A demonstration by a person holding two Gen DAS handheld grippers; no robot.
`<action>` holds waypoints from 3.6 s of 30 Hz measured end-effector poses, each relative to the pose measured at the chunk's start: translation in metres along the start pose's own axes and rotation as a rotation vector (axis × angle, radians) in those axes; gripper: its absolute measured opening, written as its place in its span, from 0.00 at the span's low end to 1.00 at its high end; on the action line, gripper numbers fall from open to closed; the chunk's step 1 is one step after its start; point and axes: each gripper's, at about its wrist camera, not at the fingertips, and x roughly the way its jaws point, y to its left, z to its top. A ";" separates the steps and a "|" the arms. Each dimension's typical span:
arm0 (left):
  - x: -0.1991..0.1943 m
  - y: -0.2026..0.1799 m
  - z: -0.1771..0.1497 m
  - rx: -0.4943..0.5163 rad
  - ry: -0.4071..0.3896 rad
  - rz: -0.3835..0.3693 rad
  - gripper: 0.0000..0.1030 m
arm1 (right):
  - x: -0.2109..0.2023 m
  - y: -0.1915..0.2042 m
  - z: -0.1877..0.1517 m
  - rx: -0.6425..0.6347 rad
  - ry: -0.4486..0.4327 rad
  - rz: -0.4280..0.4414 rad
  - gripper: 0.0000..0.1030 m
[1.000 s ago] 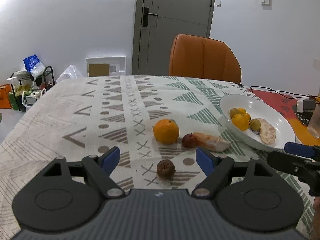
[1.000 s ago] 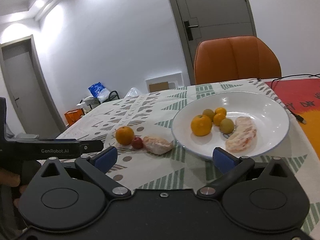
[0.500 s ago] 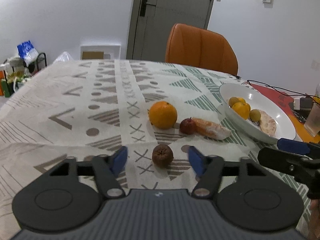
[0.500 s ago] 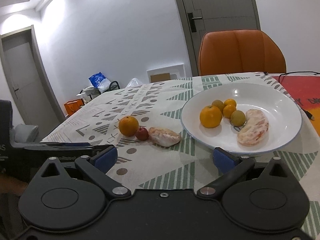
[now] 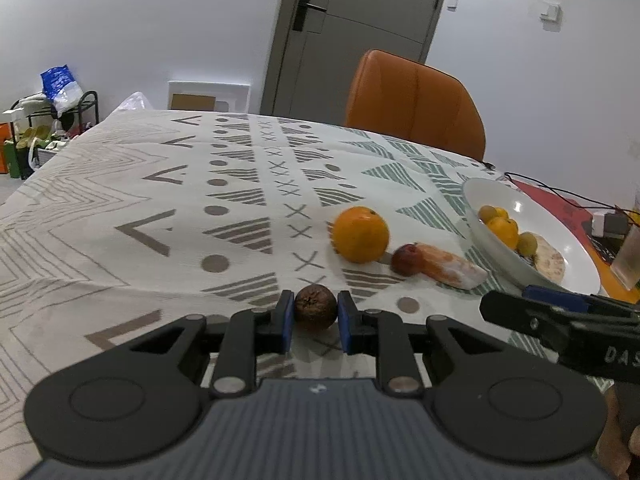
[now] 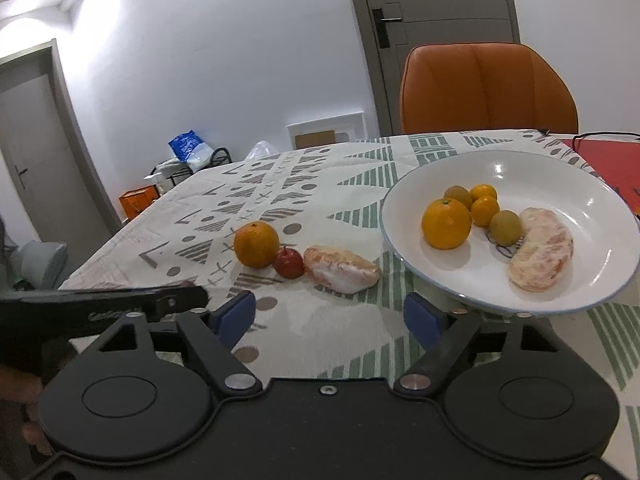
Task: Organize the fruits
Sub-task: 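Grasp the brown wrinkled fruit with the left tool while the right tool grasps the pomelo segment, then carry the brown fruit and pomelo segment into the white plate and open both tools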
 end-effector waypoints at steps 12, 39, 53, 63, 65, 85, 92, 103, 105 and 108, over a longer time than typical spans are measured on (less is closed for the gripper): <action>-0.002 0.021 0.004 -0.040 -0.007 0.015 0.21 | 0.023 0.011 0.006 -0.029 0.018 -0.061 0.70; -0.012 0.045 0.002 -0.084 -0.026 0.027 0.21 | 0.046 0.039 0.015 -0.194 0.060 -0.125 0.53; -0.017 0.046 0.003 -0.088 -0.036 0.035 0.21 | 0.040 0.041 0.017 -0.177 0.069 -0.089 0.40; -0.020 0.055 0.003 -0.104 -0.041 0.033 0.21 | 0.056 0.045 0.016 -0.202 0.080 -0.129 0.40; -0.020 0.055 0.004 -0.103 -0.042 0.034 0.21 | 0.059 0.045 0.016 -0.203 0.086 -0.137 0.40; -0.031 0.023 0.013 -0.034 -0.070 0.038 0.21 | 0.017 0.029 0.023 -0.136 -0.013 -0.044 0.31; -0.035 0.011 0.016 -0.011 -0.080 0.041 0.21 | -0.001 0.021 0.027 -0.110 -0.066 -0.019 0.31; -0.033 -0.014 0.021 0.032 -0.091 0.020 0.21 | -0.020 -0.006 0.029 -0.071 -0.117 -0.056 0.31; -0.031 -0.020 0.022 0.040 -0.092 0.013 0.21 | -0.023 -0.014 0.028 -0.060 -0.123 -0.072 0.31; -0.028 -0.029 0.024 0.052 -0.091 0.001 0.21 | -0.027 -0.026 0.028 -0.048 -0.129 -0.094 0.31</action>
